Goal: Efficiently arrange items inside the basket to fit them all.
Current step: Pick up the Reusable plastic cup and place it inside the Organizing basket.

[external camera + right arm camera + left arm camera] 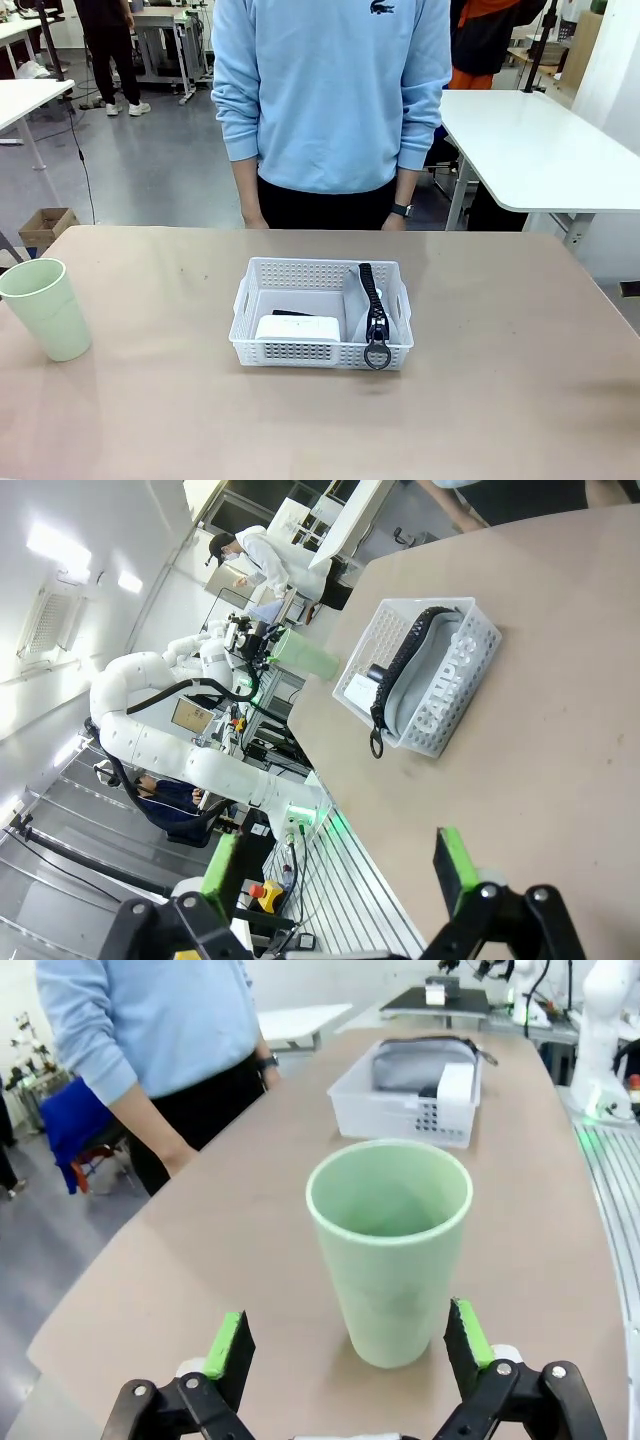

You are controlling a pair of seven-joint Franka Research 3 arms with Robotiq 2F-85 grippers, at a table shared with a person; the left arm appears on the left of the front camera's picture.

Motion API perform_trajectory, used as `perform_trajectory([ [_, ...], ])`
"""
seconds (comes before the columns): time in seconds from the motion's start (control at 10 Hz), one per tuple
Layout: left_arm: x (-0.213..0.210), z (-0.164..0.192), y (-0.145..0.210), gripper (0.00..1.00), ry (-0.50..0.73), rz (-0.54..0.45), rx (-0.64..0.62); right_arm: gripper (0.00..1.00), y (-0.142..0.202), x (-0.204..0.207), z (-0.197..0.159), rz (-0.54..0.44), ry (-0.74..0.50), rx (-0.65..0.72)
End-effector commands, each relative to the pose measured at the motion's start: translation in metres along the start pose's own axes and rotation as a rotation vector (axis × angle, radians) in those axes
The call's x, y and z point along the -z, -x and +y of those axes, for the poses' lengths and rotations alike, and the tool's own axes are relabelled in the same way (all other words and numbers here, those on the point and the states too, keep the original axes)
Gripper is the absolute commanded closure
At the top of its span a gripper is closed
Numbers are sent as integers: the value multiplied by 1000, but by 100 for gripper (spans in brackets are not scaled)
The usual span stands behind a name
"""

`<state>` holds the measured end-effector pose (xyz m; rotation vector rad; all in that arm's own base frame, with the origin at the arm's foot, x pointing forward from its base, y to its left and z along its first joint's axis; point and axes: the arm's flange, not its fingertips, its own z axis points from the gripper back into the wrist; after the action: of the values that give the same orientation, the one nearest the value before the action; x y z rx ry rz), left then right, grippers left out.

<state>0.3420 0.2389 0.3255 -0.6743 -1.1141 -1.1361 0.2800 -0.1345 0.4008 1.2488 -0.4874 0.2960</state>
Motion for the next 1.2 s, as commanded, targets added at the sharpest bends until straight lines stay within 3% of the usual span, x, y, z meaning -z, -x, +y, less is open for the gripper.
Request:
perform_trajectory([
  [0.0,6,3,16,0,48,78,6,0,0,0,2,-6,-9,-13],
  [0.9,63,1,61,0,158,300,-68,0,0,0,2,-6,-9,-13],
  [1.1,69,1,64,0,178,290,-72,0,0,0,2,-6,-9,-13],
])
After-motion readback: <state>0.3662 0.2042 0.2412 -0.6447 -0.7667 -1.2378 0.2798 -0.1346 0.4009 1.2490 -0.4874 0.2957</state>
